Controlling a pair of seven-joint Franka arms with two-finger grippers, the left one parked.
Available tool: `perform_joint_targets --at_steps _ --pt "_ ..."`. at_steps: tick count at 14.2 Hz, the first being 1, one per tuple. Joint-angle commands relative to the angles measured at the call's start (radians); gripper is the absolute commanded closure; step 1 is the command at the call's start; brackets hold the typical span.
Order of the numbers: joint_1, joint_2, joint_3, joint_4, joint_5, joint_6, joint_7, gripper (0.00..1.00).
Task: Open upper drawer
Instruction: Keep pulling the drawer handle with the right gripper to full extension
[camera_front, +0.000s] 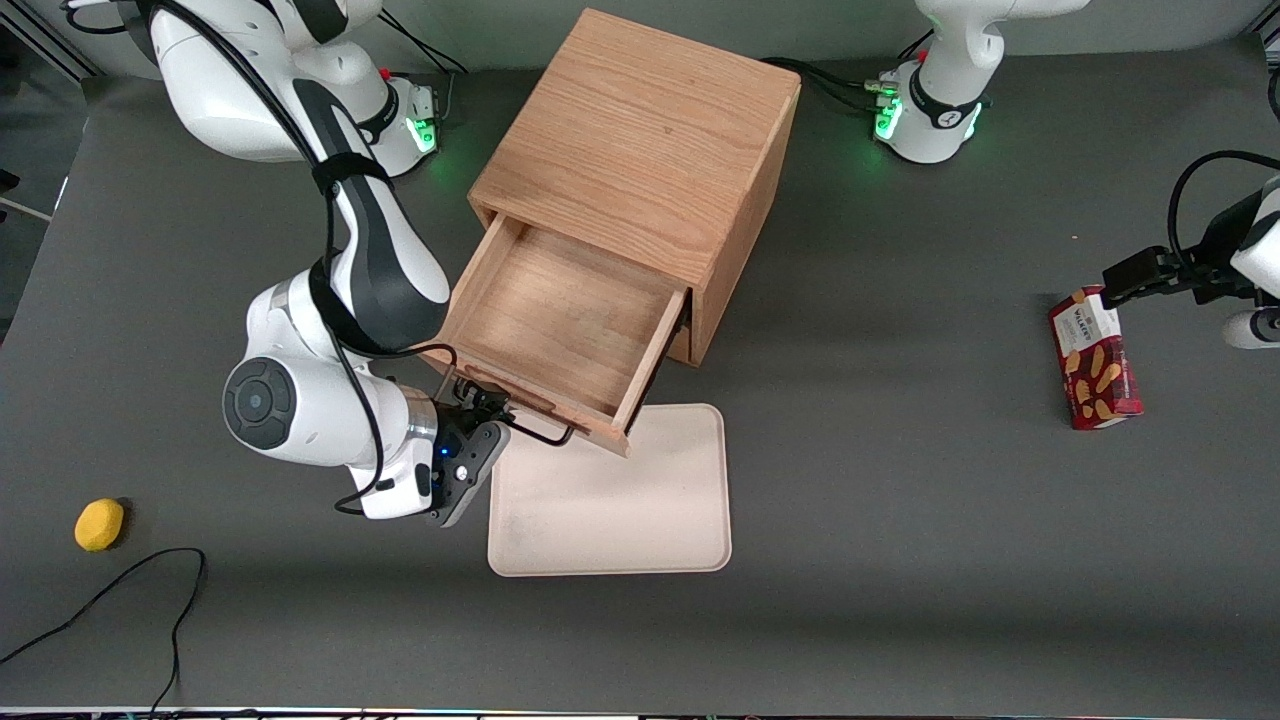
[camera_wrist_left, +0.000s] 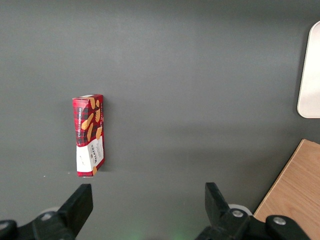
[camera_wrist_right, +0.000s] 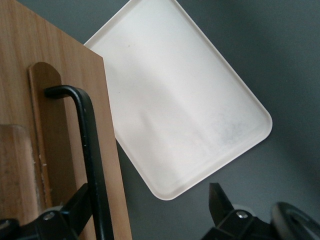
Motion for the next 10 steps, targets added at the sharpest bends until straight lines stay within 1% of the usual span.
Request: perform_joint_targets --at_steps 1,10 --pt "-0.022 0.027 0.005 0.037 0.021 0.008 0.011 0.00" --pt "-0.037 0.039 0.007 0.039 0.023 0.036 0.008 0.00"
